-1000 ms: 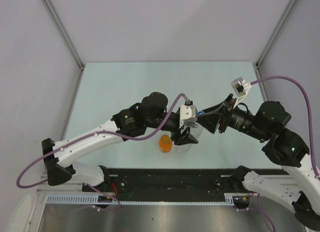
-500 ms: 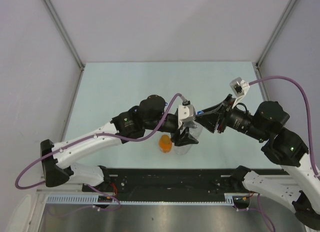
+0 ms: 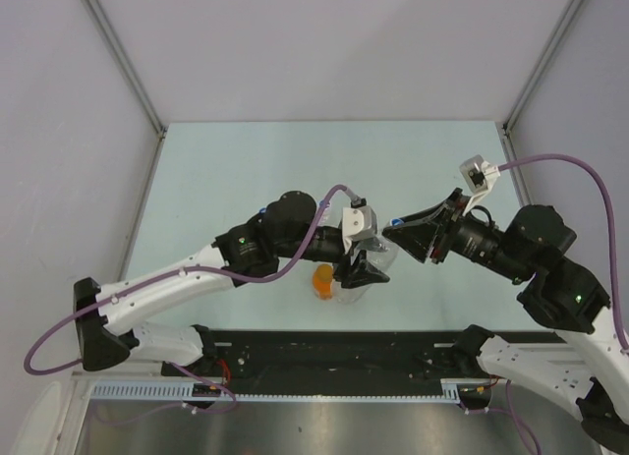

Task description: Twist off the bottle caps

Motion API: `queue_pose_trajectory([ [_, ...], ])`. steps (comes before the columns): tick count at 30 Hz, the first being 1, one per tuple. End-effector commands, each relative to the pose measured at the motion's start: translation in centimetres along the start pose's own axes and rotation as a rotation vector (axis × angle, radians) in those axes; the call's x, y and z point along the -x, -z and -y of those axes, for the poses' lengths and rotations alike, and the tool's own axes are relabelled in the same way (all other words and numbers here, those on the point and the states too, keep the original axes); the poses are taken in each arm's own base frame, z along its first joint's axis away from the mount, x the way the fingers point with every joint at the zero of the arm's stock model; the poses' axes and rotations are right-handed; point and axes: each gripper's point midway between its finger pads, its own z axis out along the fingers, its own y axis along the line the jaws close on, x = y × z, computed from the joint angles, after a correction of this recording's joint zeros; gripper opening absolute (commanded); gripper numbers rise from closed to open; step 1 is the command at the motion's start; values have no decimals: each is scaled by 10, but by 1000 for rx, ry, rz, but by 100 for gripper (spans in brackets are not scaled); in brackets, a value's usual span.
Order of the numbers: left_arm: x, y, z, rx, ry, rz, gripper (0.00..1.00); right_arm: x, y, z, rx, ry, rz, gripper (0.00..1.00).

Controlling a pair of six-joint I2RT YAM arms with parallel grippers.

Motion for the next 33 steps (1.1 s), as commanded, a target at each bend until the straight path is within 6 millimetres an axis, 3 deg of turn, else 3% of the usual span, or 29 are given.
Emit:
queue_pose_trajectory([
  [1,37,18,-5,56,-52,125,35,17,11,2,-39,-21,90,0],
  [9,41,26,-8,88,-54,157,37,16,13,5,-50,-27,98,0],
  [14,39,27,-7,81,-57,154,8,15,14,5,-49,-30,96,0],
  [17,38,26,-6,74,-61,147,0,13,13,3,-40,-33,88,0],
  [19,34,24,-8,75,-57,129,0,14,13,3,-40,-37,93,14],
  [20,33,23,-7,71,-60,120,0,16,13,2,-36,-39,101,35],
  [23,30,21,-10,75,-58,100,0,20,14,0,-31,-50,117,53],
  [33,23,17,-25,135,-70,49,0,23,6,3,-50,-97,127,58],
])
